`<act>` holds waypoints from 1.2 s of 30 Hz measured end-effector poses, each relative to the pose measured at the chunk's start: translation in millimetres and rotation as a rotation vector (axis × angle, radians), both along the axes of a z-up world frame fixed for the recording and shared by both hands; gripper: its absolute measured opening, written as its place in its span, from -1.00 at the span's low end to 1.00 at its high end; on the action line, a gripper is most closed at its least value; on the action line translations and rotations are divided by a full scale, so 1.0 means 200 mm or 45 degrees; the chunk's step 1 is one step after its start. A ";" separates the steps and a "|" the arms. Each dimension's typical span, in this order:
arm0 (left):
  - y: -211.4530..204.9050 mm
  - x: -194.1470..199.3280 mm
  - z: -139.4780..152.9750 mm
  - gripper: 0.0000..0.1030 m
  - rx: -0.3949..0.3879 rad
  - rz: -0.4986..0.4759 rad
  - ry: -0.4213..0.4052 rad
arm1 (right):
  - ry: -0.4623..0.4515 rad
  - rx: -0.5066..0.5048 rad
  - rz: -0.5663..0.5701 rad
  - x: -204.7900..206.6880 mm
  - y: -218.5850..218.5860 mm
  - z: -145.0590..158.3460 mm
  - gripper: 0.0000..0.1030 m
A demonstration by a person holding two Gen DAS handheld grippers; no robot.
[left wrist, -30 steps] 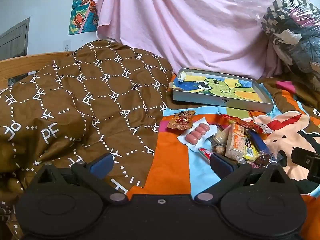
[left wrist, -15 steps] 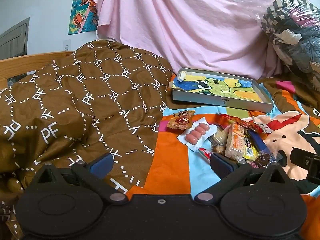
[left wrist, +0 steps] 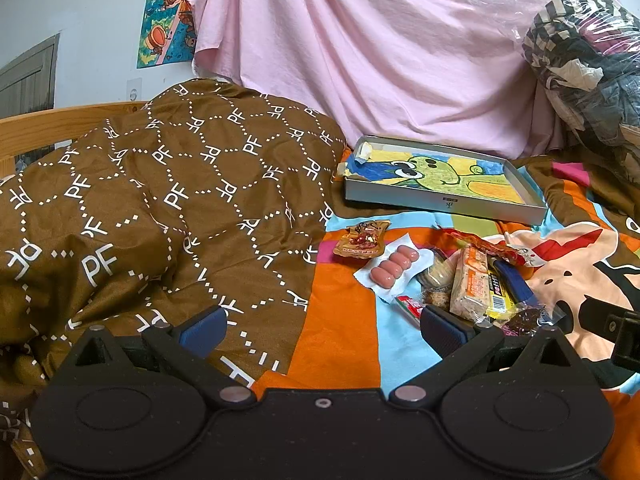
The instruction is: Organize snacks
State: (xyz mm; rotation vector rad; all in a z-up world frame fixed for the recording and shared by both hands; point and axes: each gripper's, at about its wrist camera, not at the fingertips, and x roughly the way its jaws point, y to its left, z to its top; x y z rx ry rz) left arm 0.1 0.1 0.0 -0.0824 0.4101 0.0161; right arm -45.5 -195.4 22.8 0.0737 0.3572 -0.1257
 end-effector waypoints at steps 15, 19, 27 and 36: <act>0.00 0.00 0.00 0.99 -0.001 0.001 0.001 | 0.004 0.001 0.000 0.01 0.00 0.00 0.99; 0.00 0.00 0.00 0.99 -0.002 0.000 0.001 | 0.005 0.001 -0.001 0.01 0.00 0.00 0.99; 0.01 -0.01 0.01 0.99 0.003 0.005 0.007 | 0.008 0.002 0.008 0.00 0.02 -0.02 0.99; -0.02 0.06 0.02 0.99 0.052 0.030 0.057 | -0.014 0.037 0.063 0.05 -0.01 0.02 0.99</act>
